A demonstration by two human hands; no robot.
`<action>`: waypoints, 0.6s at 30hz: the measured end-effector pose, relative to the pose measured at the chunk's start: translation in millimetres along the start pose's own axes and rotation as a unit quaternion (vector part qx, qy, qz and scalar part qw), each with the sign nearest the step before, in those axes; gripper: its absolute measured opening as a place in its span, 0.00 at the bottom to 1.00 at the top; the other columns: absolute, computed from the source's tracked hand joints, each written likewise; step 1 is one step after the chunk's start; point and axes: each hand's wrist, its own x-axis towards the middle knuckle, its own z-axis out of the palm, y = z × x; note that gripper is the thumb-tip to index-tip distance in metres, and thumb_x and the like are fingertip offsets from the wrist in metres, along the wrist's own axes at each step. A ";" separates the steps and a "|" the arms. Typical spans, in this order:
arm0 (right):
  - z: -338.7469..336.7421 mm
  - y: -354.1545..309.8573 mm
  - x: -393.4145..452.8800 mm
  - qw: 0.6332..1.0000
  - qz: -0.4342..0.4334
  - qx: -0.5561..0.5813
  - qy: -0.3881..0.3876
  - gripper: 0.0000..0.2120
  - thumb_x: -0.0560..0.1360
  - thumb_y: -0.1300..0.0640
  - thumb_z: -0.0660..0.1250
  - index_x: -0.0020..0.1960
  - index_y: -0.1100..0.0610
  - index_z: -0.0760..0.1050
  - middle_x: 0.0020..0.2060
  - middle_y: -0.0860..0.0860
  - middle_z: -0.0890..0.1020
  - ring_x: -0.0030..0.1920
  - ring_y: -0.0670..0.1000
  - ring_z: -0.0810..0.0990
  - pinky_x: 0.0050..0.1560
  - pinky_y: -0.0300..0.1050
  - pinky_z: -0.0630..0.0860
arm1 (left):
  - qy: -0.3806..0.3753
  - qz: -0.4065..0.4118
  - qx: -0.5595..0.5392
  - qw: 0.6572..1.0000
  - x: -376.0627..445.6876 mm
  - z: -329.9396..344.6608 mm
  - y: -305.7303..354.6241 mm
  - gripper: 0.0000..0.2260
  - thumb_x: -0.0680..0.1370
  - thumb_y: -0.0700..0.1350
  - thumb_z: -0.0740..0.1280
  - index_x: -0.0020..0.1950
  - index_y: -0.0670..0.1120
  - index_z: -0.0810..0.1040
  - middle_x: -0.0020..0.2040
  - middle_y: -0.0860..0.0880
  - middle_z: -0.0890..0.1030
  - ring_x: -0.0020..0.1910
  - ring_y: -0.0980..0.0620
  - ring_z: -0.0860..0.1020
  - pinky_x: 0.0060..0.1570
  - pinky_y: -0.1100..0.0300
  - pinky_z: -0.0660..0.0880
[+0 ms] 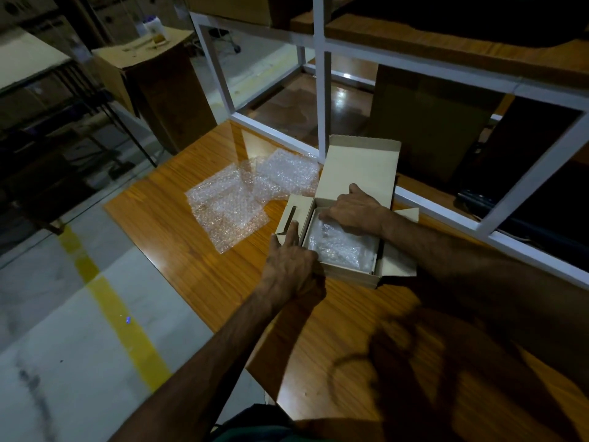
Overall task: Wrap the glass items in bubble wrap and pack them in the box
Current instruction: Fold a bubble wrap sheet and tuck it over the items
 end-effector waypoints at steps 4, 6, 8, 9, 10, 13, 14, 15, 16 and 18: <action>-4.8 7.0 -20.0 0.983 0.077 0.158 0.055 0.20 0.79 0.62 0.65 0.67 0.47 0.79 0.63 0.48 0.84 0.64 0.52 0.80 0.63 0.55 0.66 | 0.027 0.024 -0.055 0.998 -10.3 -6.0 -8.8 0.21 0.82 0.60 0.65 0.71 0.51 0.75 0.74 0.44 0.76 0.85 0.40 0.48 0.78 0.31 0.55; -6.3 6.1 -38.5 0.966 0.131 0.207 0.079 0.19 0.79 0.63 0.65 0.66 0.49 0.81 0.64 0.49 0.84 0.65 0.52 0.80 0.66 0.57 0.71 | 0.067 0.038 -0.090 0.993 -18.2 -7.8 -13.2 0.20 0.82 0.57 0.65 0.71 0.51 0.76 0.72 0.46 0.78 0.83 0.42 0.56 0.77 0.35 0.60; -8.7 -2.4 -59.9 0.928 0.193 0.296 0.117 0.15 0.82 0.62 0.65 0.65 0.53 0.83 0.63 0.50 0.85 0.63 0.51 0.82 0.66 0.57 0.76 | 0.144 0.058 -0.151 0.976 -26.3 -4.6 -17.2 0.18 0.82 0.54 0.65 0.70 0.51 0.78 0.69 0.48 0.80 0.77 0.46 0.68 0.75 0.39 0.66; -9.9 -10.3 -71.1 0.896 0.228 0.352 0.144 0.13 0.83 0.61 0.66 0.64 0.53 0.83 0.62 0.50 0.86 0.61 0.50 0.82 0.64 0.55 0.79 | 0.186 0.067 -0.189 0.962 -31.0 -2.2 -19.2 0.16 0.82 0.53 0.65 0.68 0.51 0.79 0.66 0.49 0.82 0.72 0.49 0.74 0.72 0.42 0.70; -10.9 -20.1 -82.8 0.862 0.260 0.399 0.175 0.12 0.83 0.59 0.66 0.63 0.53 0.84 0.61 0.49 0.86 0.59 0.48 0.82 0.63 0.53 0.80 | 0.218 0.073 -0.222 0.947 -36.4 0.2 -21.1 0.16 0.82 0.52 0.65 0.67 0.49 0.80 0.64 0.49 0.83 0.67 0.50 0.77 0.70 0.45 0.73; -9.1 -60.6 -113.9 0.792 0.323 0.456 0.245 0.10 0.83 0.58 0.67 0.61 0.53 0.85 0.57 0.47 0.86 0.55 0.46 0.83 0.56 0.46 0.81 | 0.278 0.073 -0.294 0.912 -53.8 10.4 -27.2 0.15 0.82 0.50 0.65 0.66 0.47 0.82 0.62 0.49 0.85 0.63 0.52 0.78 0.65 0.52 0.74; -8.9 -75.0 -122.0 0.777 0.334 0.469 0.255 0.10 0.83 0.59 0.67 0.61 0.53 0.85 0.57 0.46 0.86 0.54 0.46 0.82 0.54 0.43 0.80 | 0.295 0.070 -0.314 0.900 -59.5 14.9 -30.0 0.14 0.83 0.48 0.65 0.65 0.46 0.82 0.61 0.49 0.85 0.62 0.52 0.78 0.63 0.53 0.74; -8.5 -89.4 -127.5 0.767 0.337 0.479 0.264 0.10 0.83 0.59 0.67 0.61 0.53 0.84 0.56 0.46 0.86 0.54 0.45 0.82 0.53 0.40 0.79 | 0.309 0.063 -0.334 0.888 -64.7 21.6 -34.1 0.14 0.82 0.47 0.66 0.65 0.45 0.83 0.60 0.49 0.85 0.61 0.52 0.78 0.62 0.55 0.73; -8.7 -103.0 -130.4 0.761 0.331 0.488 0.269 0.10 0.83 0.58 0.67 0.61 0.53 0.84 0.56 0.46 0.85 0.55 0.44 0.81 0.54 0.37 0.78 | 0.319 0.050 -0.354 0.878 -69.1 29.3 -39.7 0.13 0.82 0.47 0.67 0.65 0.45 0.83 0.60 0.49 0.85 0.61 0.52 0.78 0.60 0.56 0.73; -12.2 -130.4 -129.0 0.756 0.314 0.506 0.271 0.10 0.84 0.58 0.66 0.61 0.54 0.84 0.55 0.45 0.85 0.55 0.42 0.81 0.55 0.33 0.77 | 0.316 0.015 -0.392 0.864 -75.7 48.2 -55.4 0.14 0.82 0.48 0.66 0.65 0.45 0.83 0.60 0.49 0.84 0.60 0.52 0.78 0.57 0.55 0.74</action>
